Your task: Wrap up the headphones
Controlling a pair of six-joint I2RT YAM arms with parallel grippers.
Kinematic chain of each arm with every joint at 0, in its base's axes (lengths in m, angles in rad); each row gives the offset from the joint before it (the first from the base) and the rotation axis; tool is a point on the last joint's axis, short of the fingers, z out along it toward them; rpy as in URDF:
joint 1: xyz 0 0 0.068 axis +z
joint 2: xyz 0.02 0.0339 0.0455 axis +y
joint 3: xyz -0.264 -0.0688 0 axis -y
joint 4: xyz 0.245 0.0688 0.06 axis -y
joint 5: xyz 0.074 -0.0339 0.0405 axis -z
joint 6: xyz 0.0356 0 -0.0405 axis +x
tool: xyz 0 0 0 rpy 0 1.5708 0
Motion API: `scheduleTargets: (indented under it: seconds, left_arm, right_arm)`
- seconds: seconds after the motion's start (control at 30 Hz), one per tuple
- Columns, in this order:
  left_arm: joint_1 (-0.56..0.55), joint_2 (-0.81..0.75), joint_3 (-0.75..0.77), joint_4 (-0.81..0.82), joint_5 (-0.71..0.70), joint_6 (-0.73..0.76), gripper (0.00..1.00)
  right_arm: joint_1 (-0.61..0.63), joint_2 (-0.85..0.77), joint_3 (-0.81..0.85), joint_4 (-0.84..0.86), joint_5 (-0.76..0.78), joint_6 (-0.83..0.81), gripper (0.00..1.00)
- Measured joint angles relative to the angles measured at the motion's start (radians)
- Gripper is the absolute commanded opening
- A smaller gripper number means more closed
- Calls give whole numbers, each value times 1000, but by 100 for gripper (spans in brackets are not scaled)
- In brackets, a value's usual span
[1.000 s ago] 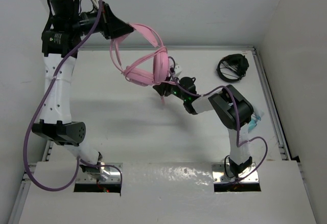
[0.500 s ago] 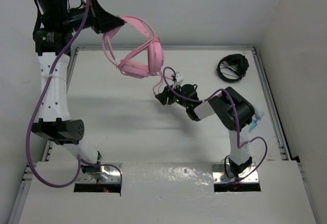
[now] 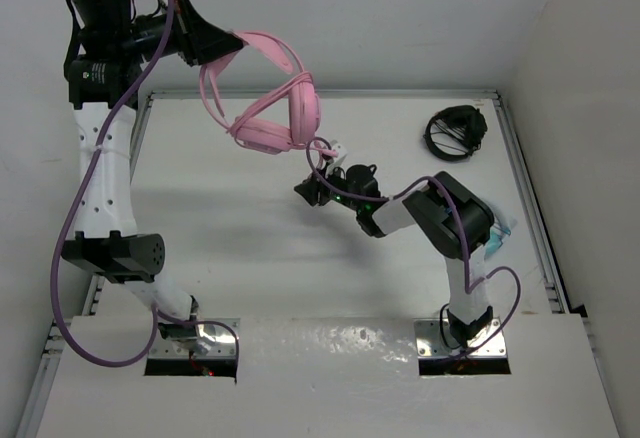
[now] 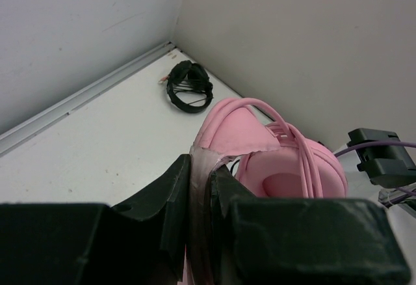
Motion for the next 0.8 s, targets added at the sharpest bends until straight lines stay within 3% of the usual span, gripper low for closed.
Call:
scheduleTargets:
  seconds: [0.07,0.1,0.33,0.6,0.7,0.8]
  left_arm:
    - [0,0,0,0,0,-2,0]
    - [1,0,0,1,0,-5,0]
    - [29,0,-45,119,53,-109,0]
    - [66,31,-277,431,150,-373,0]
    - [71,59,-311,492,146,-420,0]
    - [82,64,-318,521,139,-439,0]
  right_arm:
    - [6,3,5,19,10,9,3]
    - [9,4,6,27,17,10,0]
    - [98,-40,-96,67,171,-45,0]
    - [492,-116,-137,-14,572,-381,0]
    - [510,-115,-93,-66,659,-423,0]
    - [445,-152,-123,-98,663,-388,0]
